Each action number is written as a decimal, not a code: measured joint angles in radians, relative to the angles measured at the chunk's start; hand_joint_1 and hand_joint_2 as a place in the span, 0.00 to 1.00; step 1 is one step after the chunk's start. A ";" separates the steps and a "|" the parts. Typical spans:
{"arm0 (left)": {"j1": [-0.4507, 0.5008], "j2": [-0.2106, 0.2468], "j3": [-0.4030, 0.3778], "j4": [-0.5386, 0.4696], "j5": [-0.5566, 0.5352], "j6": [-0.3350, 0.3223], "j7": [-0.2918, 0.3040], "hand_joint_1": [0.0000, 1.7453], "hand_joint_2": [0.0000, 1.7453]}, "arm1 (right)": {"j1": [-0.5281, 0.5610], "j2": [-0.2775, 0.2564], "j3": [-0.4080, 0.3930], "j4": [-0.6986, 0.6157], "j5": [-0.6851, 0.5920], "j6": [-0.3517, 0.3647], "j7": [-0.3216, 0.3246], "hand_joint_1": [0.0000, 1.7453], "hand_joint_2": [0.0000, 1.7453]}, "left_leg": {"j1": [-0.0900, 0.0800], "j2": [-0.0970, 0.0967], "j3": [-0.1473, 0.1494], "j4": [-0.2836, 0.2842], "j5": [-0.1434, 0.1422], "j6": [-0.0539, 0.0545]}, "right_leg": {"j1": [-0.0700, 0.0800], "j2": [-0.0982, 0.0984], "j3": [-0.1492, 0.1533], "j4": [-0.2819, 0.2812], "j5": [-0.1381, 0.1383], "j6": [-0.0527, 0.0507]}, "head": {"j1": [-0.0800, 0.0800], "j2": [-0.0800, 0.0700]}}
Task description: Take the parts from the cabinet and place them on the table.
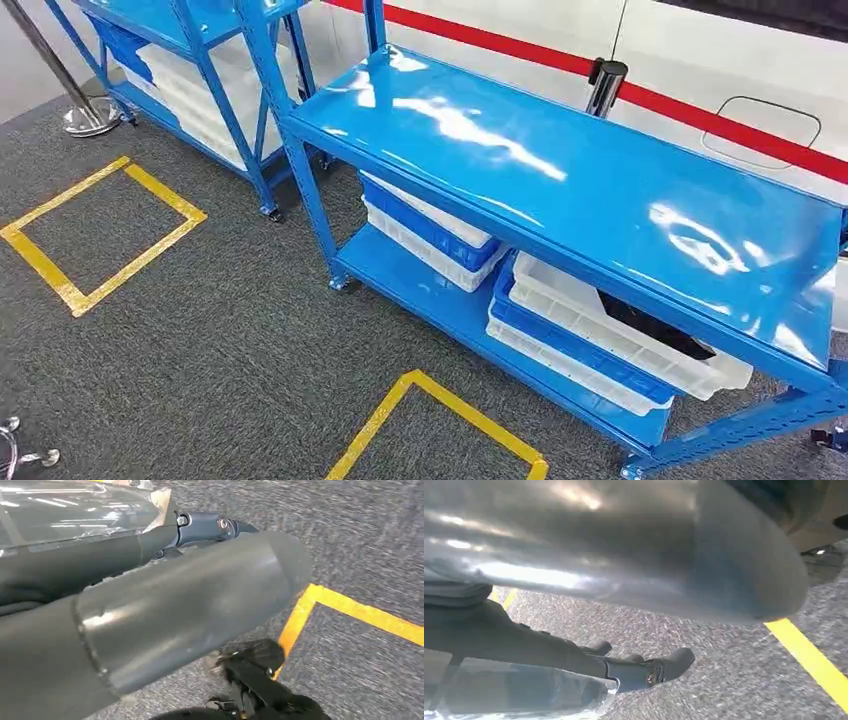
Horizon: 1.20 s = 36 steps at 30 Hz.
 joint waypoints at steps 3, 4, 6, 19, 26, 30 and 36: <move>-0.002 0.000 0.000 0.000 0.000 0.001 0.001 0.00 0.00 | -0.006 0.001 0.000 0.000 0.000 0.001 -0.002 0.00 0.00 | -0.014 0.000 0.006 -0.013 -0.016 0.017 | 0.005 0.001 0.004 -0.007 -0.012 0.018 | 0.001 0.000; -0.002 0.000 0.000 0.000 0.000 0.002 0.004 0.00 0.00 | -0.008 0.002 0.000 0.000 0.000 0.001 -0.003 0.00 0.00 | -0.016 -0.001 0.007 -0.017 -0.015 0.025 | 0.002 0.000 0.007 -0.011 -0.013 0.025 | 0.000 0.000; 0.000 0.000 0.000 0.001 0.000 0.004 0.008 0.00 0.00 | -0.008 0.002 0.000 0.000 0.001 0.001 -0.005 0.00 0.00 | -0.010 0.000 0.030 -0.040 -0.007 0.040 | 0.002 -0.004 0.006 0.027 -0.030 0.031 | 0.003 0.000; -0.001 0.001 0.000 0.003 -0.007 0.018 0.026 0.00 0.00 | -0.011 -0.002 -0.008 0.000 -0.004 0.007 -0.008 0.00 0.00 | -0.020 0.013 0.094 -0.044 -0.069 0.027 | 0.015 -0.006 -0.071 0.007 0.056 0.023 | 0.008 0.000; -0.002 0.001 -0.001 0.004 -0.010 0.011 0.027 0.00 0.00 | -0.006 -0.002 -0.010 0.000 -0.007 0.018 -0.008 0.00 0.00 | 0.005 0.004 -0.057 0.243 -0.195 -0.013 | -0.007 0.038 -0.046 -0.012 0.062 -0.007 | 0.001 0.000; -0.002 0.002 -0.001 0.005 -0.010 0.010 0.028 0.00 0.00 | -0.007 -0.001 -0.010 0.000 -0.007 0.019 -0.008 0.00 0.00 | 0.036 -0.052 0.040 -0.001 -0.031 -0.032 | -0.013 0.081 -0.036 -0.010 0.054 0.009 | 0.001 0.000; -0.005 0.002 -0.016 0.005 -0.042 0.006 0.034 0.00 0.00 | -0.003 0.000 -0.010 0.001 -0.007 0.022 -0.002 0.00 0.00 | 0.014 -0.030 0.060 -0.046 -0.027 0.023 | -0.013 0.079 -0.055 0.007 0.049 0.052 | 0.003 0.000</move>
